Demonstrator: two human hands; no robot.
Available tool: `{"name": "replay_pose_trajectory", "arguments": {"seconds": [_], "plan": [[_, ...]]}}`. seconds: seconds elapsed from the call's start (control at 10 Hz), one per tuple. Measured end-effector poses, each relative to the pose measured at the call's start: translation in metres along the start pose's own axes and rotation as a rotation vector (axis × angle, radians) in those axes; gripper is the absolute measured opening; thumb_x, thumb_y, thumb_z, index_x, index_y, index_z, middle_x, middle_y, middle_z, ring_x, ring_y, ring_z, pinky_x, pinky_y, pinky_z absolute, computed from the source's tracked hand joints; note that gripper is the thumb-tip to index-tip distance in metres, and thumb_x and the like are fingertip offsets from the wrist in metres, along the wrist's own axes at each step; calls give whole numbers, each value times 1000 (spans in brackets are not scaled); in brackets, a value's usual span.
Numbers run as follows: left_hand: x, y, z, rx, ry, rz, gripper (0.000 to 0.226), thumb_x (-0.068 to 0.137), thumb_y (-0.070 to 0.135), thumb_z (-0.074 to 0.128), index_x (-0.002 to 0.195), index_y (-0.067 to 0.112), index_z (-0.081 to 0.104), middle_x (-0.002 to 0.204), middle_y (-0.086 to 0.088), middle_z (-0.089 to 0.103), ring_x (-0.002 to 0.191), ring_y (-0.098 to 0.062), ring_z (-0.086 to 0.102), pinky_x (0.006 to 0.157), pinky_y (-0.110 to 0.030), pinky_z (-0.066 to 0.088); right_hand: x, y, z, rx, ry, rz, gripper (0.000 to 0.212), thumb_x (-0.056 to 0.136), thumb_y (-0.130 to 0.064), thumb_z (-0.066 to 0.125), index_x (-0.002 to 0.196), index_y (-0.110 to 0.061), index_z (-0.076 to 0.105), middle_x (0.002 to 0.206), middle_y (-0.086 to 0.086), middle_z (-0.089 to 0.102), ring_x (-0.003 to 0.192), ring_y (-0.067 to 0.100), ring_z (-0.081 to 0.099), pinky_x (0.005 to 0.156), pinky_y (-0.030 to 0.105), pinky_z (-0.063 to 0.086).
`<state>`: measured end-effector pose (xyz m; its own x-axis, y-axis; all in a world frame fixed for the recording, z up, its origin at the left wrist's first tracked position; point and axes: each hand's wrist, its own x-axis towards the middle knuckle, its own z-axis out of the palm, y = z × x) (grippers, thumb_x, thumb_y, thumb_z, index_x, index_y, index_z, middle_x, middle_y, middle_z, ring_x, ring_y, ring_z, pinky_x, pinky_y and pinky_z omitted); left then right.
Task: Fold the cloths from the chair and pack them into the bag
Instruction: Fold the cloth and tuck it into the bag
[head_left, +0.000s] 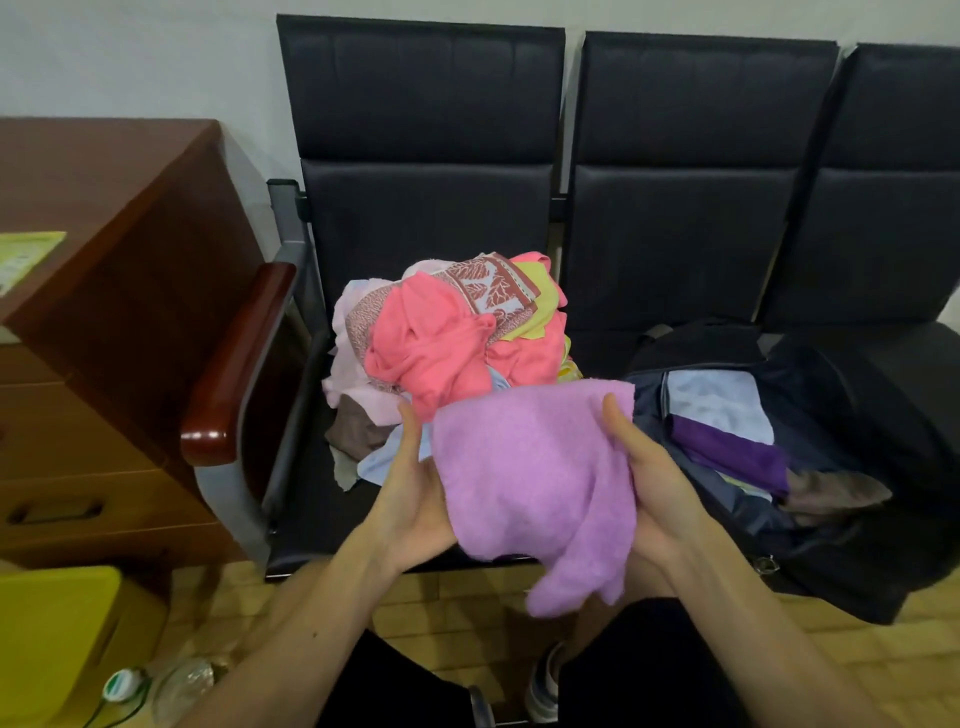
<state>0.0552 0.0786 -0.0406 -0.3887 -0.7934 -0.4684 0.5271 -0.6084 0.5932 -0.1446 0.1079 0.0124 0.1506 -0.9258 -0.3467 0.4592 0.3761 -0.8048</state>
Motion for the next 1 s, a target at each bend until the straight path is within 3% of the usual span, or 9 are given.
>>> {"name": "replay_pose_trajectory", "arguments": {"seconds": [0.1,0.2,0.3,0.4,0.5,0.7,0.8,0.9,1.0], "plan": [[2,-5,-4,195,1,18,57,82,66,49,107,16,61,86,2,77,81,-15,74,76,-34,59,5,-2,-5,90,-43,-37,54,65,-38,86,108,-17,63,90,3,77,78,18,75,61,32,60],[3,1,-13,367,-27,49,38,85,22,71,116,1,69,115,-15,72,109,-27,69,94,-37,56,11,5,-17,-155,-37,1,50,68,-21,86,112,-20,62,102,4,75,84,15,74,66,30,60],[3,11,-14,503,84,151,26,87,15,71,110,2,72,108,-17,74,108,-31,69,94,-39,55,18,12,-31,-411,103,-12,55,74,-4,79,125,-11,58,113,9,71,97,19,71,81,34,58],[5,18,-9,549,159,207,26,88,17,72,110,2,71,104,-15,75,104,-32,70,90,-42,56,21,9,-33,-384,223,-132,76,67,-3,85,131,-23,49,119,3,65,102,16,67,78,29,58],[8,26,-3,555,185,294,28,85,14,74,111,5,69,105,-9,76,105,-27,70,88,-36,56,21,-1,-30,-560,106,-215,70,79,1,75,134,-32,48,123,0,61,104,13,66,76,24,58],[2,40,8,563,231,466,44,82,18,78,117,23,51,119,-15,64,102,-26,68,83,-37,58,22,-20,-28,-421,34,-163,41,90,7,59,123,-16,65,127,6,64,117,22,62,97,38,54],[-3,50,15,628,142,552,58,82,19,79,125,43,48,131,-7,55,113,-25,64,92,-42,57,24,-27,-23,-421,47,-149,30,97,-1,53,122,-12,67,125,7,66,117,23,62,97,37,53],[-8,61,24,803,109,635,38,87,19,74,118,38,65,129,8,60,115,-9,60,98,-35,53,25,-37,-19,-559,72,-180,28,103,-15,48,124,-13,66,125,3,65,117,21,61,95,38,53],[-14,71,36,886,113,677,25,89,15,70,108,30,70,115,21,61,104,6,56,82,-13,52,26,-48,-15,-663,85,-225,26,100,-23,54,121,-16,68,124,1,65,116,20,61,95,42,55]]}}
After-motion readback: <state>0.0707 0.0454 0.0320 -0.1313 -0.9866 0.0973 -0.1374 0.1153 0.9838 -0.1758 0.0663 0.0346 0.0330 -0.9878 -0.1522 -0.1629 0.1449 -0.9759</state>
